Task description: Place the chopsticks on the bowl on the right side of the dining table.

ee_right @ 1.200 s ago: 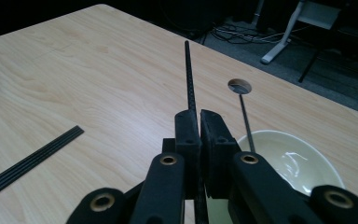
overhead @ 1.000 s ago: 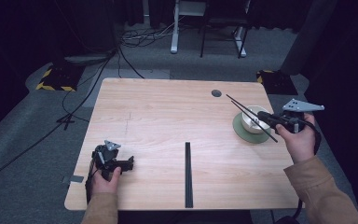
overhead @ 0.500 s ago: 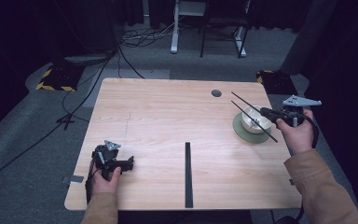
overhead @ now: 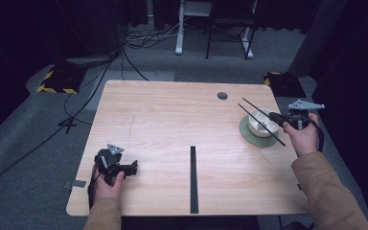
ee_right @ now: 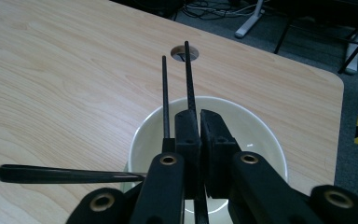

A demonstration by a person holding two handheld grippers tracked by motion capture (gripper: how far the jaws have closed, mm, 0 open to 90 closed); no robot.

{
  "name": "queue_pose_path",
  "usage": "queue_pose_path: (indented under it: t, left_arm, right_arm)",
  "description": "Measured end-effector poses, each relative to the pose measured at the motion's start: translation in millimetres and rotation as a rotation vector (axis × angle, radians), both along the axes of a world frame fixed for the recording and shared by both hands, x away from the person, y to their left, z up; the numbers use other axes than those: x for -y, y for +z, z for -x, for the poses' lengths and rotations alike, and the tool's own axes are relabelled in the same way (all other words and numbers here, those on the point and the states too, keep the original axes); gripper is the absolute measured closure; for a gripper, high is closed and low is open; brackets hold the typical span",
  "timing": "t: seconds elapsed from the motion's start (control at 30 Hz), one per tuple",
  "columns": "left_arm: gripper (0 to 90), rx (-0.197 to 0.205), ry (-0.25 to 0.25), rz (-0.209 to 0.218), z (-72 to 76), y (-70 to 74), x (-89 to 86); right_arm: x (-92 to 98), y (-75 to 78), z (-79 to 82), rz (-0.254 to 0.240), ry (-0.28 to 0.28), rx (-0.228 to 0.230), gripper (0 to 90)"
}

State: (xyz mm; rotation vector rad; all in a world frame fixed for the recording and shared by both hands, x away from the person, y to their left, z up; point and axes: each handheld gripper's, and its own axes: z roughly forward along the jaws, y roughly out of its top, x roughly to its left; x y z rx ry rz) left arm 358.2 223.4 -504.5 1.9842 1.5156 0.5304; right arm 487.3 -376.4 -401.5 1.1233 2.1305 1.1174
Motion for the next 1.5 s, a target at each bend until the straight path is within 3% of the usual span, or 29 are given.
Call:
queue_pose_path:
  t: [0.43, 0.87, 1.07, 1.1, 1.27, 1.3, 1.5]
  left_arm:
    - [0.2, 0.000, 0.004, 0.000, 0.1, 0.0, 0.2]
    - [0.2, 0.000, 0.000, 0.000, 0.0, 0.0, 0.0]
    - [0.2, 0.000, 0.000, 0.000, 0.0, 0.0, 0.0]
    - [0.2, 0.000, -0.001, -0.001, 0.0, 0.0, -0.1]
    - [0.2, 0.000, 0.001, 0.000, 0.0, 0.1, 0.1]
    - [0.2, 0.000, 0.000, 0.000, 0.0, 0.0, 0.0]
    - [0.2, -0.001, 0.001, 0.000, 0.0, 0.1, 0.1]
  right_arm:
    - [3.5, -22.6, -7.5, 0.019, -0.013, -0.039, 86.8]
    - [1.9, -29.5, -10.6, 0.018, 0.004, -0.068, 86.3]
    - [2.2, -29.1, -9.5, -0.008, 0.001, -0.067, 76.0]
    - [2.5, -27.5, -8.0, -0.006, -0.003, -0.051, 70.3]
    - [-0.8, -23.2, -0.4, -0.037, 0.018, -0.053, 66.2]
    - [-1.0, -22.5, 3.7, -0.002, 0.029, -0.038, 63.1]
    - [3.9, -20.1, 26.3, -0.031, 0.031, -0.013, 55.2]
